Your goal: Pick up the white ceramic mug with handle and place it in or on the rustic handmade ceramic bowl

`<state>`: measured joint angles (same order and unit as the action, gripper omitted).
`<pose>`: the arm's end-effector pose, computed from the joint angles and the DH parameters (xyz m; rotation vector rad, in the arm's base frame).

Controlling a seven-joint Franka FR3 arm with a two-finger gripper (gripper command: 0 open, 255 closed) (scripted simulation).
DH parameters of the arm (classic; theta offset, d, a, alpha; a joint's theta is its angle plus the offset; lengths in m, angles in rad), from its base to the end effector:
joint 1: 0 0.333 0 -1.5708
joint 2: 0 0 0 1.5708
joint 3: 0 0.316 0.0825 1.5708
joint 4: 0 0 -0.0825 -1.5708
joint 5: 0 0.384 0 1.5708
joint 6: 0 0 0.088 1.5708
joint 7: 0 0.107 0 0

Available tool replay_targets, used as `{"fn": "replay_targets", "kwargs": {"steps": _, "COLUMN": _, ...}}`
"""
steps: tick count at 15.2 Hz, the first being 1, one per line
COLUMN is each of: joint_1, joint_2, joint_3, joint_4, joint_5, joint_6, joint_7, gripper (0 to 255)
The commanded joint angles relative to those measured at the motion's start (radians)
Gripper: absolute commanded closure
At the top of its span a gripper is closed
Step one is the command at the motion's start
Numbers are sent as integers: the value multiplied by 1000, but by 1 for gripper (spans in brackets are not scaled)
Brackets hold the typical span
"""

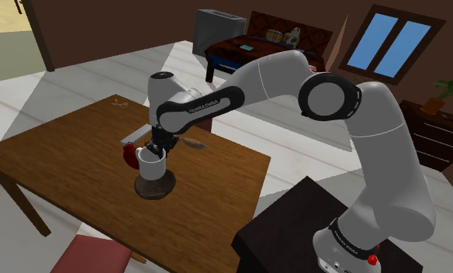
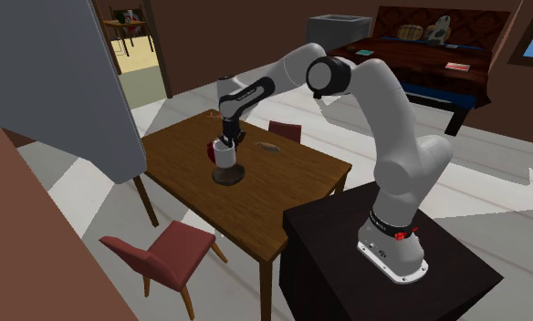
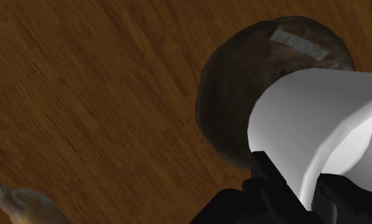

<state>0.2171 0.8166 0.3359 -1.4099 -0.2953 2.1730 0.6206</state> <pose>0.6489 0.3300 0.2314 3.1403 0.0043 -0.0057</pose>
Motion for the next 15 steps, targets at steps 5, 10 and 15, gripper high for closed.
{"fn": "replay_targets", "kwargs": {"steps": 5, "joint_1": 7, "joint_2": 50, "joint_3": -13, "joint_4": 2, "joint_5": -13, "joint_6": 49, "joint_7": 6, "gripper": 255}}
{"fn": "replay_targets", "kwargs": {"steps": 10, "joint_1": 12, "joint_2": 81, "joint_3": -20, "joint_4": 8, "joint_5": -21, "joint_6": 74, "joint_7": 9, "gripper": 255}}
{"fn": "replay_targets", "kwargs": {"steps": 15, "joint_1": 12, "joint_2": 81, "joint_3": -20, "joint_4": 8, "joint_5": -21, "joint_6": 74, "joint_7": 9, "gripper": 255}}
